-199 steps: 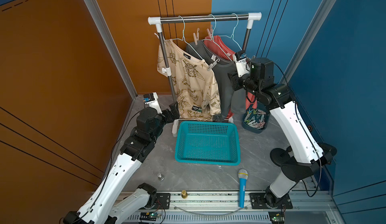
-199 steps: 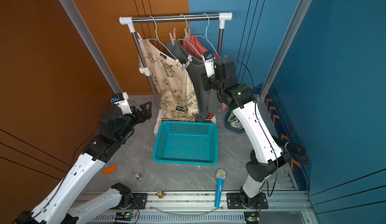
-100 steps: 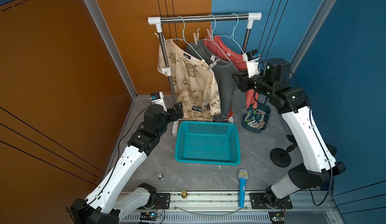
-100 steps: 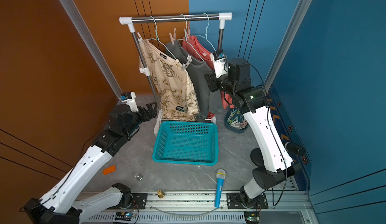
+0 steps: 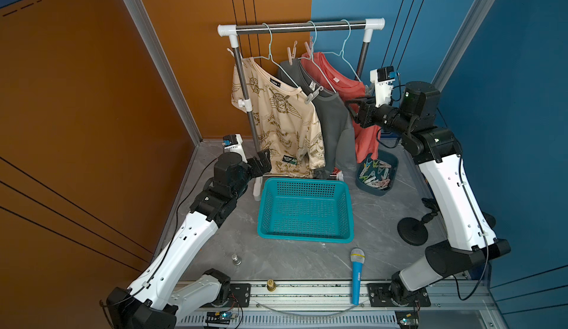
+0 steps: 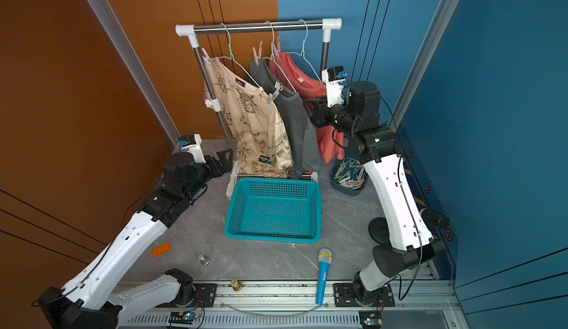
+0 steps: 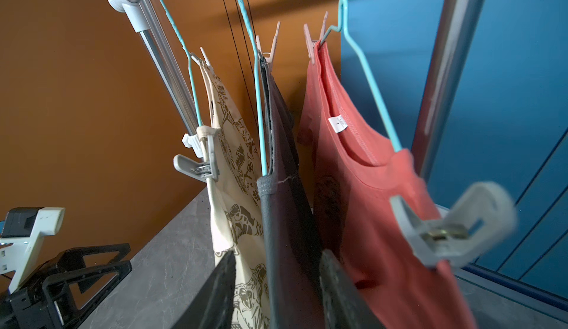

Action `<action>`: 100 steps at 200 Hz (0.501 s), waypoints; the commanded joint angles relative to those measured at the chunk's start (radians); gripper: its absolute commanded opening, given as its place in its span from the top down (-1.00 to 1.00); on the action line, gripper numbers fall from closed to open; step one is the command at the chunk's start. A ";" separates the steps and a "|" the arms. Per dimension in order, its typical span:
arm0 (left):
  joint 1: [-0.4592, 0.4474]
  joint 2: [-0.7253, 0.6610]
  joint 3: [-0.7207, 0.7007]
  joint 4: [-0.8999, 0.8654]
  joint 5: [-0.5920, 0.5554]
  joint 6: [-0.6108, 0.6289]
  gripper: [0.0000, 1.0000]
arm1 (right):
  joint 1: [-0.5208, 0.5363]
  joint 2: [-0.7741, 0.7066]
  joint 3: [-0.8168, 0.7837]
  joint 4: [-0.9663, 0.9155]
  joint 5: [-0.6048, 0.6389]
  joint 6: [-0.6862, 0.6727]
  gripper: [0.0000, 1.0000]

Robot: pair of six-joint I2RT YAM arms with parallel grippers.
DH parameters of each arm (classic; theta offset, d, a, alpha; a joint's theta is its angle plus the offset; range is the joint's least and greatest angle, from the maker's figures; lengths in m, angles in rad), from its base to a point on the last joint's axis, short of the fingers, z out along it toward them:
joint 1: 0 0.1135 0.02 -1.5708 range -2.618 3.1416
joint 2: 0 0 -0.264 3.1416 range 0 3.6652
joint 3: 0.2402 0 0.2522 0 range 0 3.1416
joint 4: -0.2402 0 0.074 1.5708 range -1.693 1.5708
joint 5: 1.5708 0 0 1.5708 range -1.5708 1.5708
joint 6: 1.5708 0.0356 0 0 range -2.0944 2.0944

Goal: Use clothespins to secure the t-shirt on both sides of the hanger
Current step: Pick up the hanger from the clothesline.

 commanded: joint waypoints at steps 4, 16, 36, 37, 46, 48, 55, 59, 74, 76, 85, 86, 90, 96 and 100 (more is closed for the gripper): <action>0.015 -0.027 0.000 -0.002 0.010 -0.011 -0.95 | 0.015 0.026 -0.009 0.046 -0.035 0.044 0.10; 0.019 -0.030 -0.003 -0.001 0.009 -0.014 -0.95 | 0.017 0.041 -0.008 0.058 -0.036 0.053 0.12; 0.021 -0.032 -0.006 0.003 0.012 -0.017 -0.95 | 0.020 0.063 -0.006 0.081 -0.034 0.074 0.22; 0.022 -0.032 -0.006 0.003 0.012 -0.017 -0.95 | 0.020 0.064 -0.006 0.082 -0.033 0.076 0.22; 0.023 -0.032 -0.005 0.005 0.015 -0.018 -0.95 | 0.020 0.072 -0.006 0.093 -0.030 0.086 0.32; 0.023 -0.032 -0.005 0.005 0.015 -0.019 -0.95 | 0.021 0.074 -0.006 0.096 -0.030 0.089 0.34; 0.023 -0.031 -0.005 0.005 0.016 -0.021 -0.95 | 0.022 0.079 -0.006 0.106 -0.030 0.096 0.42; 0.024 -0.029 -0.004 0.005 0.017 -0.021 -0.95 | 0.021 0.081 -0.006 0.113 -0.031 0.100 0.47; 0.024 -0.029 -0.004 0.003 0.018 -0.024 -0.95 | 0.027 0.081 -0.001 0.129 -0.027 0.108 0.67; 0.025 -0.028 -0.004 0.004 0.018 -0.024 -0.95 | 0.028 0.080 0.001 0.130 -0.025 0.107 0.69; 0.026 -0.027 -0.003 0.003 0.018 -0.027 -0.95 | 0.033 0.077 0.007 0.132 -0.010 0.103 0.81; 0.026 -0.027 -0.003 0.003 0.018 -0.027 -0.95 | 0.034 0.076 0.007 0.132 -0.008 0.103 0.82; 0.026 -0.026 -0.003 0.004 0.018 -0.027 -0.95 | 0.037 0.073 0.011 0.132 0.001 0.099 0.88; 0.027 -0.026 -0.002 0.004 0.018 -0.028 -0.95 | 0.043 0.069 0.017 0.131 0.013 0.089 0.96; 0.027 -0.025 -0.002 0.004 0.019 -0.028 -0.95 | 0.047 0.065 0.021 0.131 0.020 0.085 1.00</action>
